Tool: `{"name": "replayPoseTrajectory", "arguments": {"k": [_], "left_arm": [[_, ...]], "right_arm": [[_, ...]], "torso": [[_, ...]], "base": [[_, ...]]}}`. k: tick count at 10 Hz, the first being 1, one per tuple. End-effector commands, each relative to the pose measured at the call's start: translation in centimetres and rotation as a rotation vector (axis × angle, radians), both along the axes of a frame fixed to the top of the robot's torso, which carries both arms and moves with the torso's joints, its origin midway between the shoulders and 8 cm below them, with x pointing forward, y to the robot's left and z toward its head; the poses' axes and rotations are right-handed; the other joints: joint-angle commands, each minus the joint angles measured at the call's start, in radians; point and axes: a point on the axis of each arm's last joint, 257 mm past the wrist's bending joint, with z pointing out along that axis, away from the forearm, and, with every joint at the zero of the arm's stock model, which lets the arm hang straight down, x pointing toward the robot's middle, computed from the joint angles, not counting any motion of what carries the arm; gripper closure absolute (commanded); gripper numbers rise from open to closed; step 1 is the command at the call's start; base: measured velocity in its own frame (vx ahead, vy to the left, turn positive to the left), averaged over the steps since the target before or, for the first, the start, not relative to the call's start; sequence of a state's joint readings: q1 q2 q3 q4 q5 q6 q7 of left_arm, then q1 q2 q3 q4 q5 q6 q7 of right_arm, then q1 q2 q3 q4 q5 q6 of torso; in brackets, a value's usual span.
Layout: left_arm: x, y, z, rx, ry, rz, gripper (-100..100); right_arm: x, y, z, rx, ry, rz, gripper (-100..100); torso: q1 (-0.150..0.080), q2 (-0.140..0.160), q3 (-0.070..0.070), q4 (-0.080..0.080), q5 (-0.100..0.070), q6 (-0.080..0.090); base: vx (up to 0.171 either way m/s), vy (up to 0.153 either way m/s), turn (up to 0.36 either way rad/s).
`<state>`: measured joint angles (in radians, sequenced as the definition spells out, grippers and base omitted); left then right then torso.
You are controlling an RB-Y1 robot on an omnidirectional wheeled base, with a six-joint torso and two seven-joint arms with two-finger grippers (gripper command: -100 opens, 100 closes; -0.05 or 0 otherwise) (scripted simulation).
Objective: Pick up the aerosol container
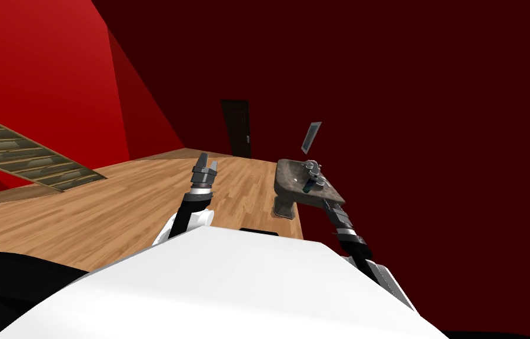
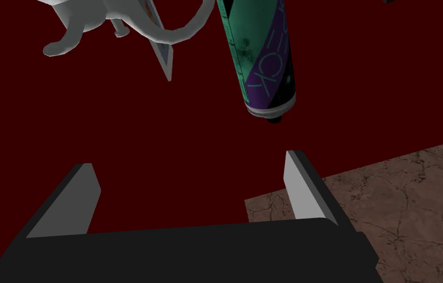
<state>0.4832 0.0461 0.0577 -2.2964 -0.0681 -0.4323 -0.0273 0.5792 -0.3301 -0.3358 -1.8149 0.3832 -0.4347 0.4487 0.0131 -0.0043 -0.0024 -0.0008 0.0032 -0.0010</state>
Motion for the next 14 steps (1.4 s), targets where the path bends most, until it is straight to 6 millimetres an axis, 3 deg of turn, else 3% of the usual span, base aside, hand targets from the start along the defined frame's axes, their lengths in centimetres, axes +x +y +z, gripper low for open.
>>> {"name": "replayPoseTrajectory", "arguments": {"k": [1, 4, 8, 9, 10, 11, 14], "left_arm": [[0.0, 0.0, 0.0, 0.0, 0.0, 0.0, 0], [0.0, 0.0, 0.0, 0.0, 0.0, 0.0, 0], [0.0, 0.0, 0.0, 0.0, 0.0, 0.0, 0], [0.0, 0.0, 0.0, 0.0, 0.0, 0.0, 0], [0.0, 0.0, 0.0, 0.0, 0.0, 0.0, 0], [0.0, 0.0, 0.0, 0.0, 0.0, 0.0, 0], [0.0, 0.0, 0.0, 0.0, 0.0, 0.0, 0]], "right_arm": [[0.2, -1.7, -0.7, -0.084, 0.041, -0.013, -100], [0.7, -4.5, -1.0, -0.223, 0.101, -0.034, -100], [1.3, -7.8, -0.5, -0.373, 0.153, -0.058, -100], [1.2, -7.3, -0.8, -0.346, 0.145, -0.054, -100], [1.2, -7.4, -0.8, -0.352, 0.146, -0.055, 0], [3.0, -6.3, -0.9, -0.349, 0.127, -0.008, -100], [3.4, -7.6, -2.2, -0.33, 0.147, -0.032, -100]], "torso": [[0.0, 0.0, 0.0, 0.0, 0.0, 0.0], [-0.002, 0.0, 0.0, 0.0, 0.0, 0.0], [-0.008, 0.0, 0.0, 0.0, -0.002, 0.001], [-0.009, 0.0, 0.0, 0.0, -0.002, 0.0], [-0.01, 0.002, 0.001, 0.0, -0.002, 0.001], [-0.011, 0.004, 0.002, 0.001, -0.002, 0.001], [-0.01, 0.009, 0.005, 0.002, -0.002, 0.001]], "base": [[0.082, 0.159, 0.141], [0.079, 0.139, 0.119], [0.089, 0.061, 0.082], [0.043, 0.019, 0.018], [0.008, 0.003, -0.003], [-0.039, 0.03, -0.013], [-0.038, 0.019, -0.002]]}}
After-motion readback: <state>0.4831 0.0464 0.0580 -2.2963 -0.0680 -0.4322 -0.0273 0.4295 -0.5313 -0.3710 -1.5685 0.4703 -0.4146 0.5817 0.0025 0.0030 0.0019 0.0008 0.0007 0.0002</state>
